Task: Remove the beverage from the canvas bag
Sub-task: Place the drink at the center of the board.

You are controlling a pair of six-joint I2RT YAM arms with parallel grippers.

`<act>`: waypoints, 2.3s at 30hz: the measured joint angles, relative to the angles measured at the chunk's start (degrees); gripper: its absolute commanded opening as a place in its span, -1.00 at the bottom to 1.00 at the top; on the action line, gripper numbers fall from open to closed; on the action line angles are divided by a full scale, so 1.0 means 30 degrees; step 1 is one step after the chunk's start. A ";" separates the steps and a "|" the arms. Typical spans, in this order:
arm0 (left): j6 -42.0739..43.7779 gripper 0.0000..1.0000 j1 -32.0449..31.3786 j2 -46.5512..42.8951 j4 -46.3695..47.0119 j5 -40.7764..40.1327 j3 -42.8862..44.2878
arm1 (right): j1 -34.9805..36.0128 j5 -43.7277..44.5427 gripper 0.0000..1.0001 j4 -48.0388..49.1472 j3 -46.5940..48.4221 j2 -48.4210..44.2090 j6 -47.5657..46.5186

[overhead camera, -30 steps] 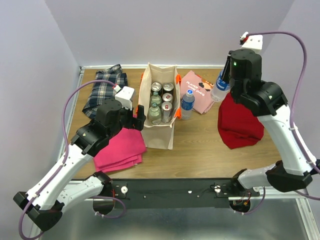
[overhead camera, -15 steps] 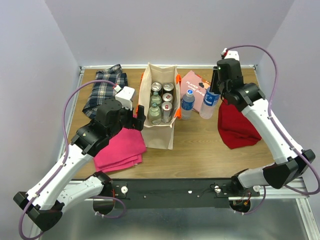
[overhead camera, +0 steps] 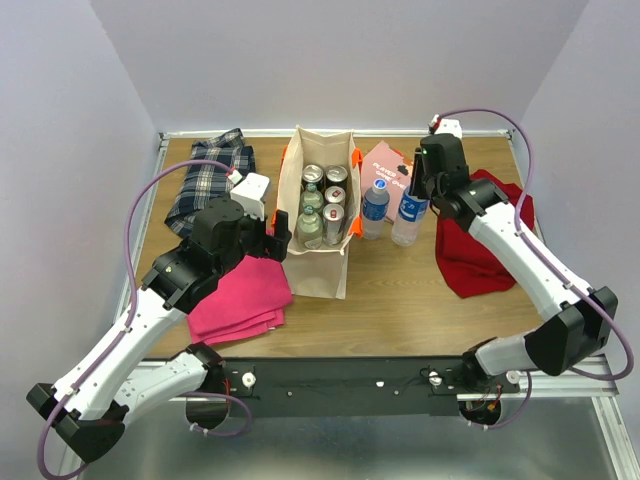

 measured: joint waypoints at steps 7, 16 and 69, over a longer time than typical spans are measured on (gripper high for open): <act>0.0073 0.98 0.0000 0.0000 -0.0029 -0.0153 0.0000 | 0.0000 0.0379 -0.99 0.1800 -0.1304 0.0554 0.0051; 0.0124 0.98 0.0000 0.0000 -0.0255 -0.0379 0.0000 | 0.0000 0.0685 -0.99 0.3555 -0.2033 0.1705 0.0095; 0.0452 0.98 0.0000 -0.0561 -0.0459 -0.1552 0.0000 | -0.0153 -0.0860 -0.99 0.5683 -0.2390 0.2324 -0.0481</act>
